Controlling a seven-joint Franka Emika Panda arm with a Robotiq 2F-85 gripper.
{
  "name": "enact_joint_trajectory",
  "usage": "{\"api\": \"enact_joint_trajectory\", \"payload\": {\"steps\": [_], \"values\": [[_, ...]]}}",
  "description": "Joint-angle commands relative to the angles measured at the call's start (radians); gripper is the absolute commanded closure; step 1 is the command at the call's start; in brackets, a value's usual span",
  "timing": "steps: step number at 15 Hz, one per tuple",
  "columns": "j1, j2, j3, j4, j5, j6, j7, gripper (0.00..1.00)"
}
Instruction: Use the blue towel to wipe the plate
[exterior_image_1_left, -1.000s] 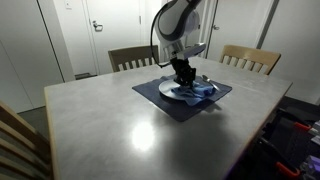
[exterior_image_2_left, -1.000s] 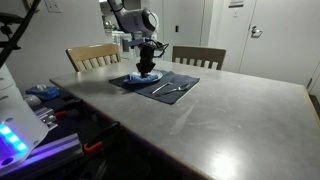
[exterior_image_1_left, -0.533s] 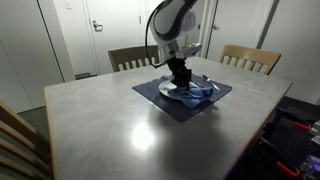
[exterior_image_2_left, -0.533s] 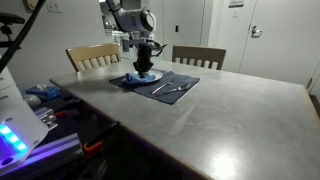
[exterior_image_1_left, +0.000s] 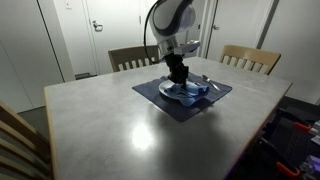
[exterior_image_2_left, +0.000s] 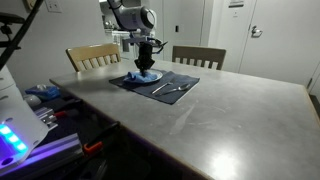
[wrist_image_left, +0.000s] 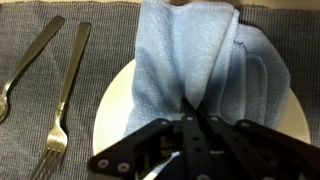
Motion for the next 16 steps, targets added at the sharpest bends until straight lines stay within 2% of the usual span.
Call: {"api": "enact_joint_trajectory", "payload": {"steps": [1, 8, 12, 16], "values": [[0.004, -0.072, 0.002, -0.043, -0.018, 0.052, 0.011, 0.99], [0.063, -0.144, 0.013, -0.022, -0.066, 0.210, 0.036, 0.99], [0.100, -0.105, 0.026, 0.046, -0.094, 0.271, 0.038, 0.99], [0.104, -0.042, 0.045, 0.119, -0.059, 0.338, 0.031, 0.99]]}}
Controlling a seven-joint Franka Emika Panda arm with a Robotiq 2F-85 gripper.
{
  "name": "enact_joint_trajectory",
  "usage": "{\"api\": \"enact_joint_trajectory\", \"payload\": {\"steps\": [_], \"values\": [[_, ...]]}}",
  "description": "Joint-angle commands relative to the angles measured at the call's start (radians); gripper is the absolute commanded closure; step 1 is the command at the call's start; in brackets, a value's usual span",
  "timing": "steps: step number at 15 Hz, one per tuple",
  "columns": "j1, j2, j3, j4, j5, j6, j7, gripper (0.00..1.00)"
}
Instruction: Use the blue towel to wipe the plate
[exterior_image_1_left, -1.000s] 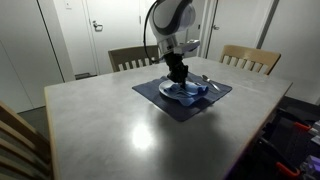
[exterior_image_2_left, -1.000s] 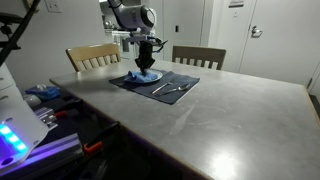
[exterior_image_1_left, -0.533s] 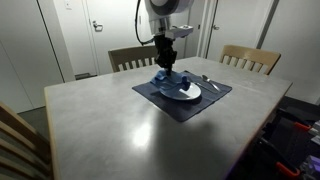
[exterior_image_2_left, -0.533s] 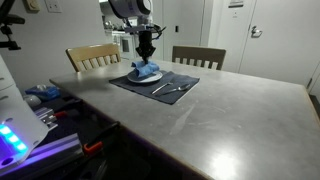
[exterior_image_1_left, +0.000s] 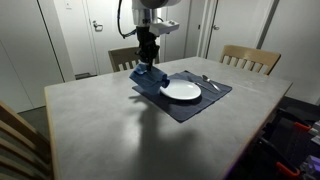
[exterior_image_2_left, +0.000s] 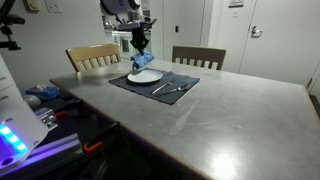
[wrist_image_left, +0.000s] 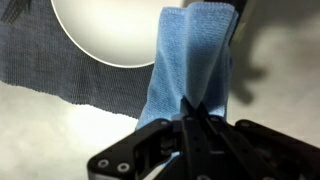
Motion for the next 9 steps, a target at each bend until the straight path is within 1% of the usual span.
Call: {"api": "enact_joint_trajectory", "payload": {"steps": [1, 4, 9], "values": [[-0.006, 0.081, 0.013, 0.091, 0.018, 0.049, 0.003, 0.99], [-0.007, 0.154, 0.015, 0.178, 0.032, 0.038, -0.009, 0.99], [-0.002, 0.281, 0.011, 0.335, 0.037, -0.040, -0.024, 0.99]]}}
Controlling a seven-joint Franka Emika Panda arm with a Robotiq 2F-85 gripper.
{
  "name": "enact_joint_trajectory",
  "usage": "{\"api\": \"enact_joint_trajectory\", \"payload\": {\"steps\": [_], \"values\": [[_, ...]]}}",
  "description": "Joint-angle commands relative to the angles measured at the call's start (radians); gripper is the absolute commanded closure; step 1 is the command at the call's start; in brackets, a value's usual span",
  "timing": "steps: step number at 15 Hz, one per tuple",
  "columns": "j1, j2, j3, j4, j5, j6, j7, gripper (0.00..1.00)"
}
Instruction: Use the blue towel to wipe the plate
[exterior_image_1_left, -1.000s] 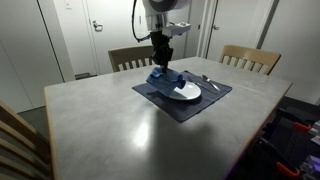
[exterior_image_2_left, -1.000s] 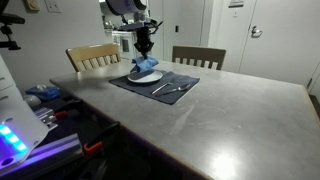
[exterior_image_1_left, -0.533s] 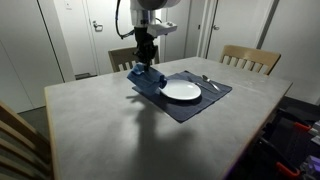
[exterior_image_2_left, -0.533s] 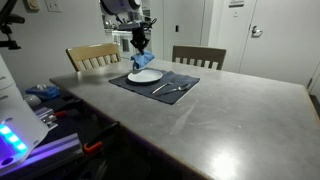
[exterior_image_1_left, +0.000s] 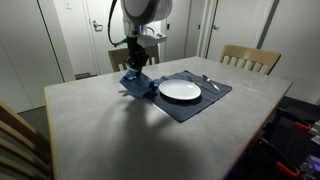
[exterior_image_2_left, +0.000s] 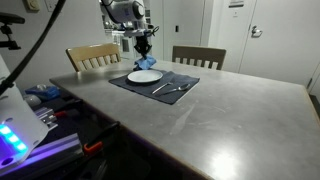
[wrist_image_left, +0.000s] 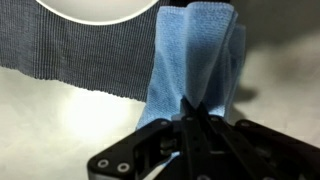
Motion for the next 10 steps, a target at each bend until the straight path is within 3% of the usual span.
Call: {"api": "enact_joint_trajectory", "payload": {"steps": [1, 8, 9, 10], "values": [[-0.002, 0.104, 0.003, 0.143, 0.024, -0.084, -0.027, 0.99], [-0.004, 0.175, 0.006, 0.219, 0.017, -0.145, -0.067, 0.96], [-0.001, 0.168, 0.003, 0.213, 0.014, -0.144, -0.064, 0.70], [0.001, 0.153, 0.000, 0.199, 0.009, -0.141, -0.065, 0.69]]}}
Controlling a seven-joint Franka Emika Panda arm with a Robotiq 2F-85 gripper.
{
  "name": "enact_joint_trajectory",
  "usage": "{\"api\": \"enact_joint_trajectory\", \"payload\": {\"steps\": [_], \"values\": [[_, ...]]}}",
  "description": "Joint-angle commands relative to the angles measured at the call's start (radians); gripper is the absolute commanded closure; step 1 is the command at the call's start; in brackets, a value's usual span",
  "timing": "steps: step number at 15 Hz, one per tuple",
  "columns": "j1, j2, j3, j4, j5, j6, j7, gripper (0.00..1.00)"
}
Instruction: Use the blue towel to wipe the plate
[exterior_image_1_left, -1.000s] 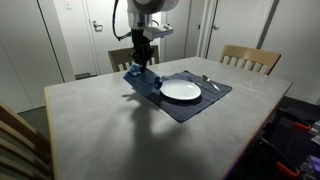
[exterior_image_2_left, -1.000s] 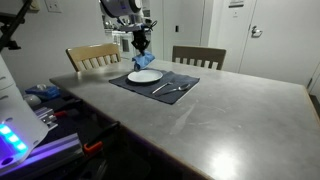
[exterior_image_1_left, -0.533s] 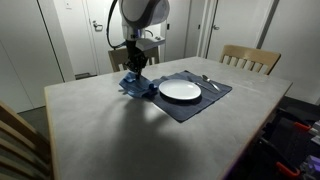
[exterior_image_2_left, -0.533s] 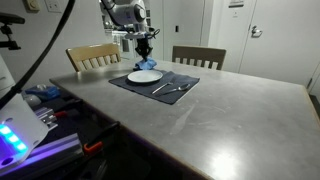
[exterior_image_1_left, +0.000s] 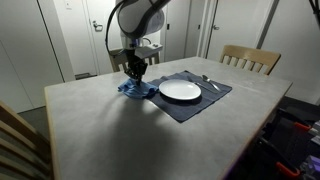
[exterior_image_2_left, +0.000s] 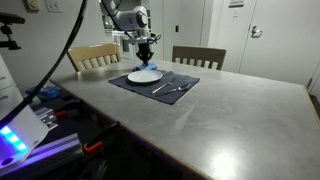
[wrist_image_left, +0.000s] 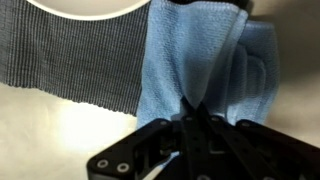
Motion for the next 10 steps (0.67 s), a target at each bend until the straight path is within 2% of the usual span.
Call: {"api": "enact_joint_trajectory", "payload": {"steps": [1, 9, 10], "values": [[0.005, -0.033, -0.005, -0.009, 0.002, -0.035, -0.026, 0.63], [0.014, -0.198, -0.005, -0.160, -0.013, -0.038, -0.010, 0.05], [0.008, -0.216, 0.002, -0.182, -0.011, -0.032, -0.024, 0.01]]}}
